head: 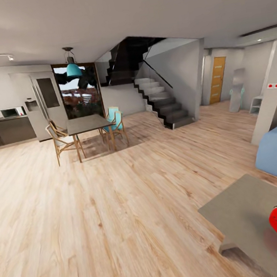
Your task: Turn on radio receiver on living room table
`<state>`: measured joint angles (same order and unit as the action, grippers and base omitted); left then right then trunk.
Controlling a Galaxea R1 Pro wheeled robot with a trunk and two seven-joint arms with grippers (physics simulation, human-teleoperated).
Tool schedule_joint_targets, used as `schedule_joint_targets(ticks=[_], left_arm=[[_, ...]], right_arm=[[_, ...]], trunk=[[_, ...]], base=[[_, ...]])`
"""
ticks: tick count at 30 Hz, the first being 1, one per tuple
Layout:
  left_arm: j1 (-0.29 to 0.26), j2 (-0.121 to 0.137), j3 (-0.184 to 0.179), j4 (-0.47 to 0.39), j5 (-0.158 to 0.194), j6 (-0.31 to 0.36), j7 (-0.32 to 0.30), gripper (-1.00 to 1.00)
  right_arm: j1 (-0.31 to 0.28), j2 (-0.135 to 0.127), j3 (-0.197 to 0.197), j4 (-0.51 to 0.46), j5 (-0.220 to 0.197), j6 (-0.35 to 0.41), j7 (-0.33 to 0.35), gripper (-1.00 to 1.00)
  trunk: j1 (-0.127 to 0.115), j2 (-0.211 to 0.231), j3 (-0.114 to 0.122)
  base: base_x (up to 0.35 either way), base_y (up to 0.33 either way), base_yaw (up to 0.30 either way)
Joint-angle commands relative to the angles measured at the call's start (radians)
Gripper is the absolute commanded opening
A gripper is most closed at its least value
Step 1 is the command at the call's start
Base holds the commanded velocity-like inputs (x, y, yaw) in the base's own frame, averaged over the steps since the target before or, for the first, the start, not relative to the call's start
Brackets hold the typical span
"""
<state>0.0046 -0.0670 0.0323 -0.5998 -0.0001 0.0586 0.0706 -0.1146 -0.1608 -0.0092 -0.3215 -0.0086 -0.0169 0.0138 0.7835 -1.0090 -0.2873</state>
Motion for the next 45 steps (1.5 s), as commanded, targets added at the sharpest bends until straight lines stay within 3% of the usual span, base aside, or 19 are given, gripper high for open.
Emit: schedule_joint_targets(ticks=[1,33,45], left_arm=[[0.000,0.000,0.000,0.000,0.001,0.000,0.000,1.00],[0.000,0.007,0.001,0.000,-0.006,-0.027,0.001,1.00],[0.000,0.008,0.001,0.000,-0.007,-0.025,0.003,1.00]], right_arm=[[0.000,0.000,0.000,0.000,0.000,0.000,0.000,1.00],[0.000,0.001,0.000,0.000,0.001,0.000,0.000,1.00],[0.000,0.001,0.001,0.000,0.000,0.000,0.000,1.00]], trunk=[[0.000,0.000,0.000],[0.000,0.000,0.000],[0.000,0.000,0.000]], base=[[0.000,0.000,-0.278],[0.000,-0.001,-0.278],[0.105,-0.194,-0.272]])
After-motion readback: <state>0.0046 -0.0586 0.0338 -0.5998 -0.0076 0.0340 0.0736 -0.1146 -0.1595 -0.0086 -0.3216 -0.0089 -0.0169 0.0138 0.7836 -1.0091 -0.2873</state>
